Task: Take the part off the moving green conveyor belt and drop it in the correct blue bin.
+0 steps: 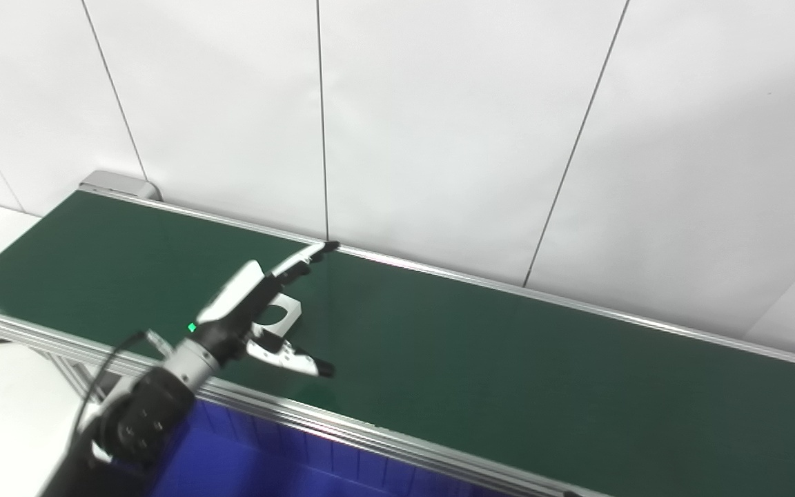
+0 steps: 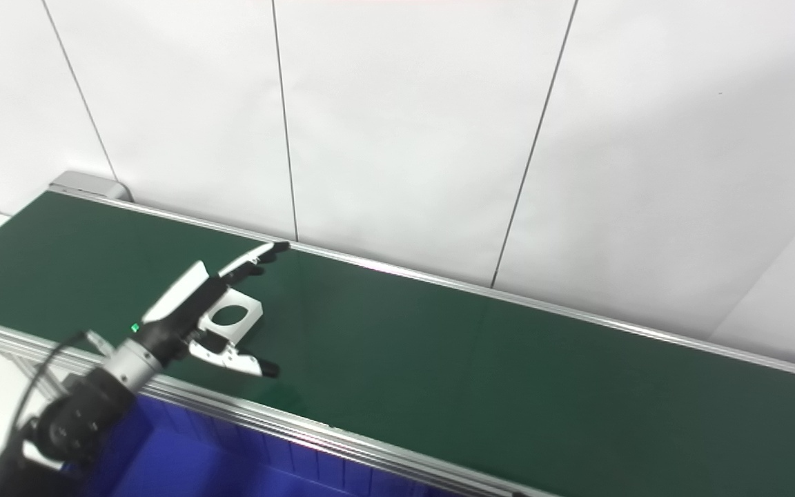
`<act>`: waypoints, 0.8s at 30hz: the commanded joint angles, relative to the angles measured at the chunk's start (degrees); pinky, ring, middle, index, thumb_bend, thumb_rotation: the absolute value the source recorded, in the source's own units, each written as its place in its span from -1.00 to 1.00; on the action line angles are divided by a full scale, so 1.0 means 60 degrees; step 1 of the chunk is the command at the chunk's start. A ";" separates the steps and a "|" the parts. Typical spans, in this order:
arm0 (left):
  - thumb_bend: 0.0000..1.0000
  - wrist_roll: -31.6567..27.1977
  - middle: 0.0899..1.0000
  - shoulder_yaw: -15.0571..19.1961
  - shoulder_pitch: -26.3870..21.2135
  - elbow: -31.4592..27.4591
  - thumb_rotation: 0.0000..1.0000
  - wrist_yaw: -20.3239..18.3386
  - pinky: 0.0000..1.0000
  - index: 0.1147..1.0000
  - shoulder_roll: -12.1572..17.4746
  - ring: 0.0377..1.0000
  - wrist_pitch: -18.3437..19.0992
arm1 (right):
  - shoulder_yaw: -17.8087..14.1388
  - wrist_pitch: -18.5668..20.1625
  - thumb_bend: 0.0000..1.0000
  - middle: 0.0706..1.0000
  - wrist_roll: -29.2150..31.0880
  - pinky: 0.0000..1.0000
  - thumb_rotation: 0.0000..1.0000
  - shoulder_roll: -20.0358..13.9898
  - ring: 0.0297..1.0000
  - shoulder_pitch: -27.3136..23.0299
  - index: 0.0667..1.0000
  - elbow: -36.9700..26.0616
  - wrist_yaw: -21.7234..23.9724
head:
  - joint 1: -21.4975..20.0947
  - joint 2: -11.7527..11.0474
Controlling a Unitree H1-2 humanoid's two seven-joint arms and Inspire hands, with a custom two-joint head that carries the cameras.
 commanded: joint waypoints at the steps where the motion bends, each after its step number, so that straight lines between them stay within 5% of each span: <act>1: 0.67 0.0403 0.92 -0.0130 -0.0554 0.0134 -0.74 0.0169 0.65 0.89 0.0338 0.83 -0.0182 | -0.0025 -0.0342 0.45 0.64 -0.0067 0.54 -0.61 0.0035 0.57 -0.0043 0.70 -0.0282 -0.0068 | -0.0018 0.0064; 11: 0.77 0.2393 0.94 -0.1251 -0.1795 0.1469 -0.76 0.0098 0.64 0.91 0.0951 0.78 0.0330 | -0.0013 -0.0555 0.45 0.67 0.0092 0.57 -0.60 0.0168 0.58 0.0060 0.71 -0.0425 -0.0061 | -0.0146 0.0368; 24: 0.79 0.3786 0.90 -0.2626 -0.3001 0.2633 -0.89 0.0098 0.86 0.85 0.1077 0.92 0.0701 | -0.0064 -0.0544 0.44 0.67 0.0204 0.57 -0.54 0.0130 0.59 0.0199 0.71 -0.0739 -0.0011 | -0.0034 0.0679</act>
